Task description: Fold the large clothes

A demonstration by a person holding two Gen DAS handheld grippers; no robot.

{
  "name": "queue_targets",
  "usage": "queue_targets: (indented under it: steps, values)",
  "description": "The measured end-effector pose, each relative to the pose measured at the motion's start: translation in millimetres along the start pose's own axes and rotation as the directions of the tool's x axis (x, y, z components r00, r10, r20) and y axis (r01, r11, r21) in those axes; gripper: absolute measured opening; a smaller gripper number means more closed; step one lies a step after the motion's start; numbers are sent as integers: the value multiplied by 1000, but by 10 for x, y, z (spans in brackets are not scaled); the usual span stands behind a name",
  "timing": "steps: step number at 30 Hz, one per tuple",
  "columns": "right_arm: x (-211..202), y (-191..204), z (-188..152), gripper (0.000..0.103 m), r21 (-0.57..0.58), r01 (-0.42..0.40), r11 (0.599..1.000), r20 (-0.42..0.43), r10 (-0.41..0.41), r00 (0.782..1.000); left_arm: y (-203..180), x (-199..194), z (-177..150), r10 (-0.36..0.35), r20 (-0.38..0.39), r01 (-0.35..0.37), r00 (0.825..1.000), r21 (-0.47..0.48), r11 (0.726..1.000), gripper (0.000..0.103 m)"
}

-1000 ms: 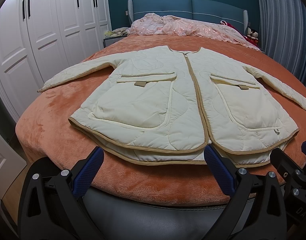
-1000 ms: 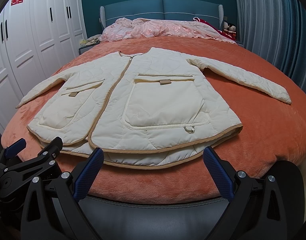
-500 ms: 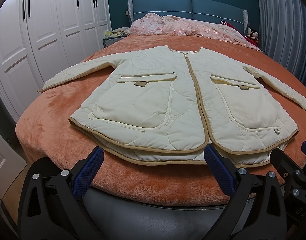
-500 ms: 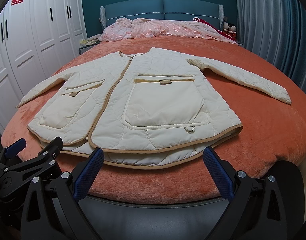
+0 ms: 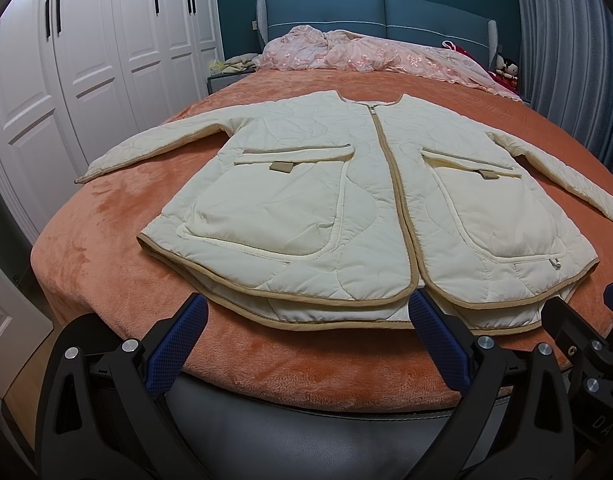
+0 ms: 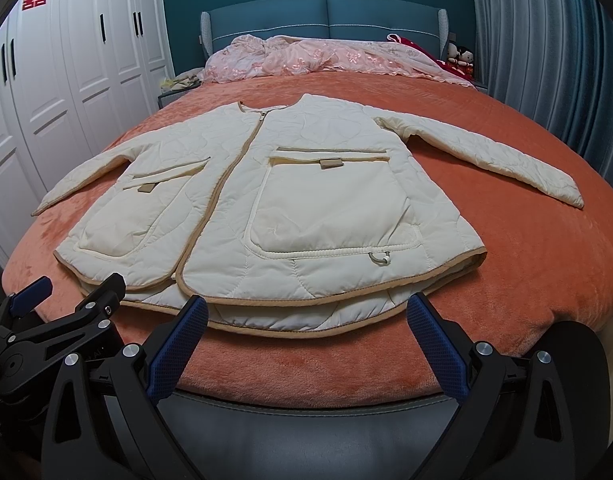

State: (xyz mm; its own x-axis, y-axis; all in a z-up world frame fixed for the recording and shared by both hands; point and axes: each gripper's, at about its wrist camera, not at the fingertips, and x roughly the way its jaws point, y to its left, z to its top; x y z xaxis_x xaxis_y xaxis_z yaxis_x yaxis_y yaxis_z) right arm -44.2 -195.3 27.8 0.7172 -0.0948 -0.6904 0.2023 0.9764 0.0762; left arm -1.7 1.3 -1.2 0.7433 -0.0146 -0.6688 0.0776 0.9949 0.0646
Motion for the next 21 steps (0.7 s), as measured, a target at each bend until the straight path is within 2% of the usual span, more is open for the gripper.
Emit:
queue_targets:
  steps: [8, 12, 17, 21]
  values:
    - [34, -64, 16, 98, 40, -20, 999, -21, 21, 1000, 4, 5, 0, 1, -11, -1, 1000, -10, 1000, 98]
    - [83, -263, 121, 98, 105, -25, 994, -32, 29, 999, 84, 54, 71, -11, -35, 9, 999, -59, 998, 98]
    - [213, -771, 378, 98, 170, 20, 985, -29, -15, 999, 202, 143, 269, 33, -16, -34, 999, -62, 997, 98]
    - [434, -1484, 637, 98, 283, 104, 954, -40, -97, 994, 284, 289, 500, 61, -23, -61, 998, -40, 997, 98]
